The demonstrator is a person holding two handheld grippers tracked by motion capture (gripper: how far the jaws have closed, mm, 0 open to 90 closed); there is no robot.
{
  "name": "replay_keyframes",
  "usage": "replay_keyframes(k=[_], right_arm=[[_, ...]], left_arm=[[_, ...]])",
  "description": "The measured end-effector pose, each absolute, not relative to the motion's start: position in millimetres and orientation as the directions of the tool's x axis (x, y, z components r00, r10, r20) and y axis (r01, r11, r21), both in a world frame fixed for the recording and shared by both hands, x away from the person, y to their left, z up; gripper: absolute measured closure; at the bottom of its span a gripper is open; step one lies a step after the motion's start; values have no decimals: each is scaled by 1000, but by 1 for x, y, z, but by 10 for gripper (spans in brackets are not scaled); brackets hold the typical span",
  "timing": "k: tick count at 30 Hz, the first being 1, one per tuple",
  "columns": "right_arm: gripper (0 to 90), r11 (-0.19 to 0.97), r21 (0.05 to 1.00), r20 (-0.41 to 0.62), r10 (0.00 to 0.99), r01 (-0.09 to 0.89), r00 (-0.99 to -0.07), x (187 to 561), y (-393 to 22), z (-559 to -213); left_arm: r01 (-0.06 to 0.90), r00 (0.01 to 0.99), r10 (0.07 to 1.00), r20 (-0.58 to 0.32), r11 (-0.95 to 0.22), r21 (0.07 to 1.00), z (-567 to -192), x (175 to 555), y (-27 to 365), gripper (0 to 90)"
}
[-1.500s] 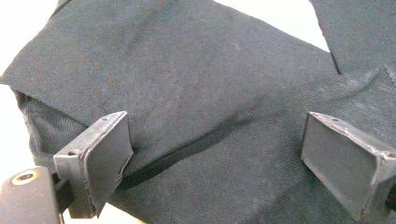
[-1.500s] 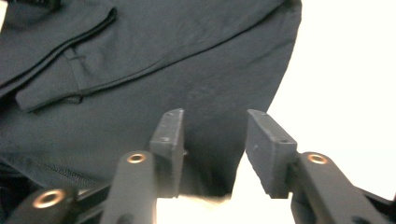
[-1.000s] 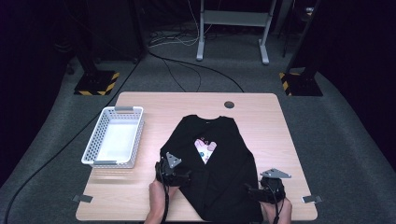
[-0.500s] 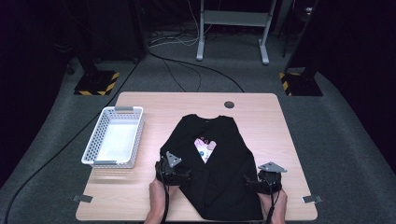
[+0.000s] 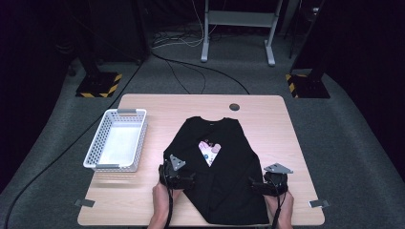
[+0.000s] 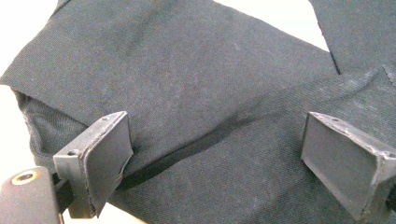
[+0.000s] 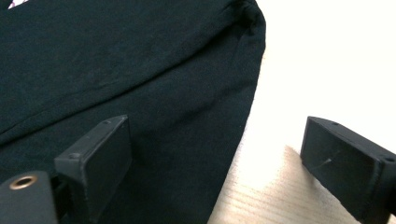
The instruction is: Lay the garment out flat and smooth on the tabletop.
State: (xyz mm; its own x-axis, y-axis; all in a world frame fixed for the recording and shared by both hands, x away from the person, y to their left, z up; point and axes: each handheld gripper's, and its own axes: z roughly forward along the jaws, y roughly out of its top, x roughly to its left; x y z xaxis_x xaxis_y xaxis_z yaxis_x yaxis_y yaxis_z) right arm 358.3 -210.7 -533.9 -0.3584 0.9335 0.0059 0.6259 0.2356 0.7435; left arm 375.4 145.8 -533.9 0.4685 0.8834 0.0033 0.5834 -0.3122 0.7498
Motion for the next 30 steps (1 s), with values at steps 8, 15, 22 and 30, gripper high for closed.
replay_keyframes(k=[8,15,22,30], right_arm=[[73,239,742,6,932,626,-362,360,-211,-534],[74,235,743,6,934,627,-358,359,-211,-534],[75,235,743,6,934,626,-358,359,-211,-534],[76,235,743,6,934,626,-357,359,-211,-534]], left_arm=[[589,476,879,-29,-295,753,-530,373,149,70],[584,510,858,-56,-298,755,-522,371,138,57],[578,555,828,-78,-316,753,-520,372,116,62],[559,620,781,-75,-373,741,-517,377,87,94]])
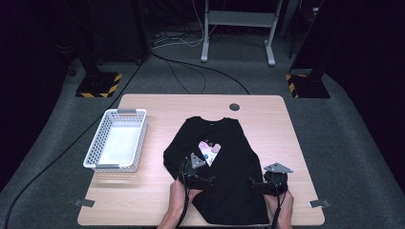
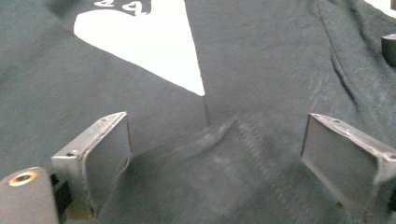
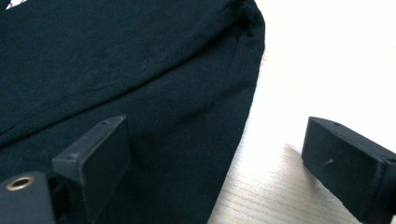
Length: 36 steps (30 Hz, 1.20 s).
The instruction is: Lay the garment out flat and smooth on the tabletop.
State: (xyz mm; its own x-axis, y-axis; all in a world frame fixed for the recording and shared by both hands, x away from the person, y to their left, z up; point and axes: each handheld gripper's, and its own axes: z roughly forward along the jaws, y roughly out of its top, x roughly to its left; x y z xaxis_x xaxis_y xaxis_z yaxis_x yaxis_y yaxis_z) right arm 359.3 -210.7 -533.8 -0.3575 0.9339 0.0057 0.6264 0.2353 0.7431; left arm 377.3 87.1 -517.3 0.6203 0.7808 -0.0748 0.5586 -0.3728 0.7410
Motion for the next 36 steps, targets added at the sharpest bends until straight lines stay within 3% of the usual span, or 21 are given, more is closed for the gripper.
replay_keyframes(k=[9,19,26,36], right_arm=[[79,236,744,6,934,625,-358,359,-211,-534],[82,234,744,7,934,625,-358,359,-211,-534],[86,234,745,7,934,625,-358,359,-211,-534],[87,233,745,7,934,625,-357,359,-211,-534]], left_arm=[[557,633,773,-48,-412,721,-525,380,71,216],[539,631,775,-24,-416,733,-522,375,76,575],[518,635,772,-14,-413,749,-524,370,84,726],[518,629,777,-14,-406,753,-521,364,97,797]])
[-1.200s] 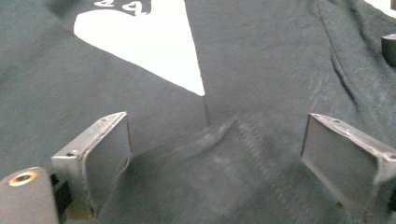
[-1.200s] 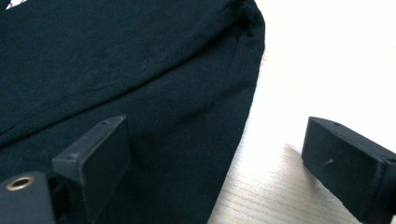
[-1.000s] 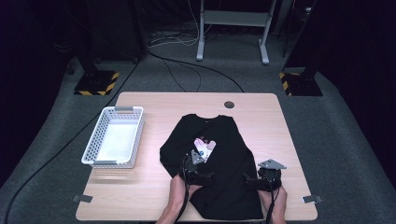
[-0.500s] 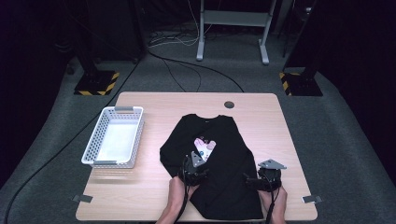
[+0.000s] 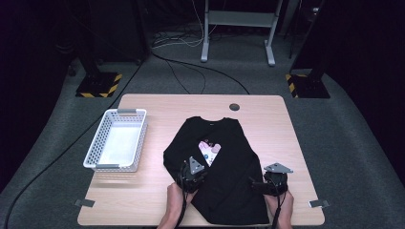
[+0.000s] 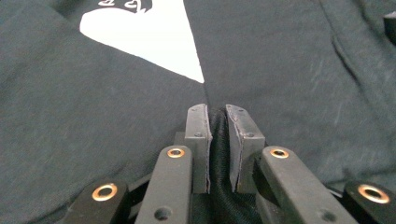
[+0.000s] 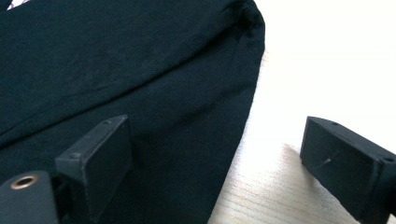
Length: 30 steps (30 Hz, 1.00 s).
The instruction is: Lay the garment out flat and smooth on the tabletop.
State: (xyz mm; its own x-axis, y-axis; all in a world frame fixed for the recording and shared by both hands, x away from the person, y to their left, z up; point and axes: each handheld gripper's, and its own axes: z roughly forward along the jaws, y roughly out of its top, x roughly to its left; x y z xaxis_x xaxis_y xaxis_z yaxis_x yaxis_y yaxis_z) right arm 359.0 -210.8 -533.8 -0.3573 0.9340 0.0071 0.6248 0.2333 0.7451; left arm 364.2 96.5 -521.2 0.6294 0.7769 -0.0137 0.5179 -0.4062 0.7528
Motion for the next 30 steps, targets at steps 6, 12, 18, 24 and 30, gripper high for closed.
replay_keyframes(k=[6,12,18,24,30], right_arm=[[96,232,747,8,934,624,-357,359,-211,-534],[103,231,747,8,934,623,-357,359,-211,-534],[111,229,749,9,935,622,-355,358,-211,-534],[111,229,749,9,935,622,-355,358,-211,-534],[111,230,749,8,935,621,-356,358,-211,-534]], left_arm=[[527,621,783,-25,-394,753,-520,359,108,798],[529,613,789,-28,-384,757,-519,351,118,798],[516,615,789,-25,-378,769,-512,345,126,800],[516,610,792,-15,-383,766,-513,338,134,802],[520,601,799,-30,-362,773,-512,331,141,803]])
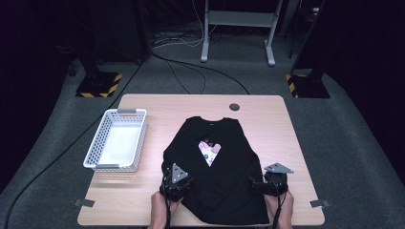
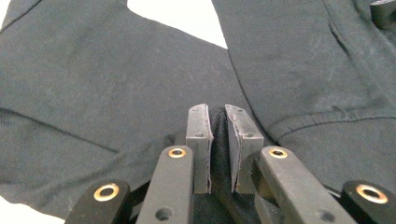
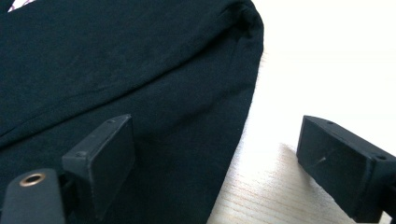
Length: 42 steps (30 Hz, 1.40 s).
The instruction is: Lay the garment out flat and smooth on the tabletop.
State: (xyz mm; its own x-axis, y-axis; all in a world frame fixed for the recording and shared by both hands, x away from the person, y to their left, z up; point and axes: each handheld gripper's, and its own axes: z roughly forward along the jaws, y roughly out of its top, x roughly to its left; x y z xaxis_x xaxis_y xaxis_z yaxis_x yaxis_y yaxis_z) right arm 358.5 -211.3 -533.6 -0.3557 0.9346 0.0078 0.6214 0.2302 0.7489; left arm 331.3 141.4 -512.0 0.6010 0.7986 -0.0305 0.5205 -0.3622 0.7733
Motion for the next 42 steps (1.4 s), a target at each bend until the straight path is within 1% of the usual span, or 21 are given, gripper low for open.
replay_keyframes(k=[13,17,33,42], right_arm=[[109,228,749,10,935,622,-354,359,-212,-534],[109,228,749,9,935,622,-354,359,-212,-534],[110,230,749,8,935,621,-356,359,-212,-534],[111,231,749,7,935,621,-356,359,-212,-534]], left_arm=[[528,586,809,-38,-346,775,-513,321,156,802],[518,587,809,-25,-352,779,-511,319,156,802],[528,569,821,-44,-324,785,-515,305,175,803],[524,583,812,-43,-334,784,-517,296,185,795]])
